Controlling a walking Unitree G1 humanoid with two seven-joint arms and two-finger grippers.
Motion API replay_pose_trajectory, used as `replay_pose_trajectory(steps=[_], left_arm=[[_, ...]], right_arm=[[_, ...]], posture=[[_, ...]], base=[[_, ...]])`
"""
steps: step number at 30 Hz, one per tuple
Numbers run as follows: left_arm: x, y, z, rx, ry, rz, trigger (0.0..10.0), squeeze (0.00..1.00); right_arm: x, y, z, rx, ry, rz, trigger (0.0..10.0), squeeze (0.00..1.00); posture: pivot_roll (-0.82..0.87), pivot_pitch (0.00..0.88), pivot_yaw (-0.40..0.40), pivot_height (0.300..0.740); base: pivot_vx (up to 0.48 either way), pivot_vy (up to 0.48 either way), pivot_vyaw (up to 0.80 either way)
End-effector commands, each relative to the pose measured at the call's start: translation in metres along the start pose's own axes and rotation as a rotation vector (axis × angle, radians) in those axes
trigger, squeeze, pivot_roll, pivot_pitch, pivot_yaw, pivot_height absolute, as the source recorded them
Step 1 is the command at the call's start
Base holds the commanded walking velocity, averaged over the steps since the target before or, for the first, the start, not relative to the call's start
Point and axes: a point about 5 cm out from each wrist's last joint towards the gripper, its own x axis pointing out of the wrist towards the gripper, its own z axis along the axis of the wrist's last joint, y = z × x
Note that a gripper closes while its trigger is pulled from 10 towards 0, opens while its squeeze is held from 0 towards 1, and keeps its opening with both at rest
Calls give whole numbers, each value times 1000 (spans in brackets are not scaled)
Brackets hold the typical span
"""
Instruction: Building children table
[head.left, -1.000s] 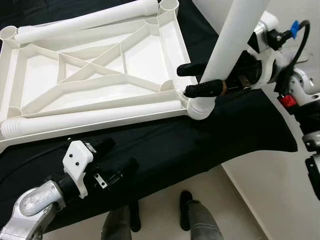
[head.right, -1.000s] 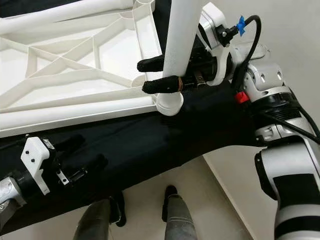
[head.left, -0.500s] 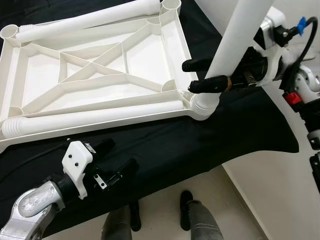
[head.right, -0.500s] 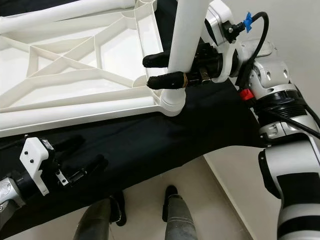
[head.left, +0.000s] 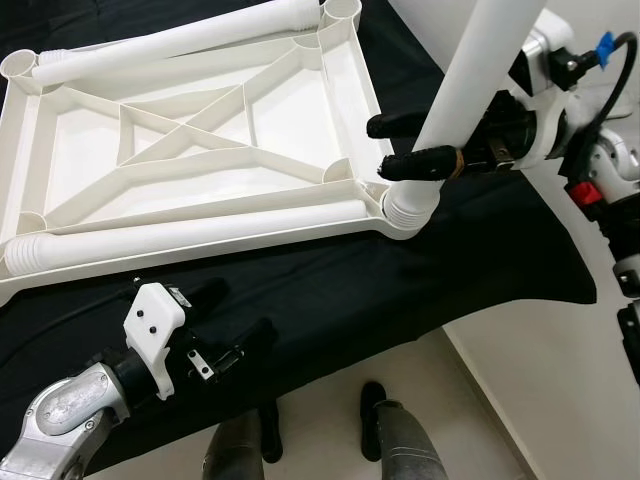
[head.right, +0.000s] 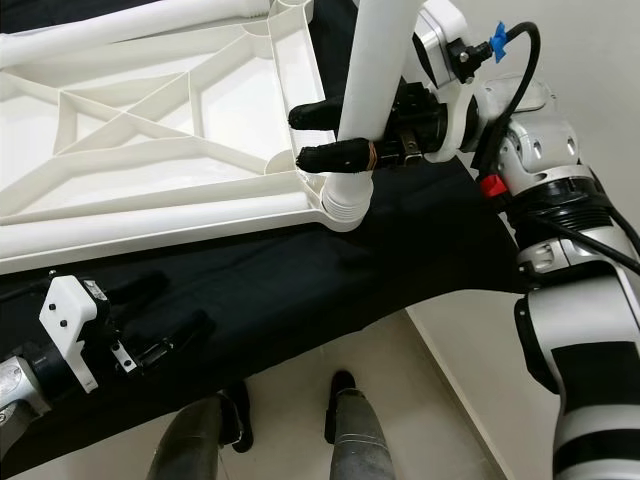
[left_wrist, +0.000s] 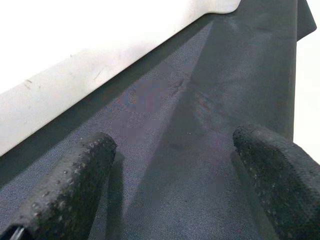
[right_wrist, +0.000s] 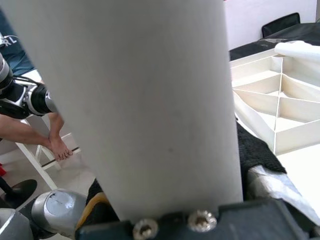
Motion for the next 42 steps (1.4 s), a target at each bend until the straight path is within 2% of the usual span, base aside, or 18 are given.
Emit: replay_pose_trajectory(steps=[1,14,42], left_arm=[[-5,-2,-2,-5,30,-10,10000,0],[-4,-2,-2,-3,27,-11,10000,0],[-2,-2,-1,-3,22,-10,10000,0]], right_arm=[[3,5,-20,51,63,27,10000,0],[13,7,-24,55,39,54,10000,0],[20,6,-22,48,29,79,10000,0]], posture=[[124,454,61,740],[125,455,59,740],[119,458,52,740]], base=[[0,0,0],[0,0,0],[0,0,0]])
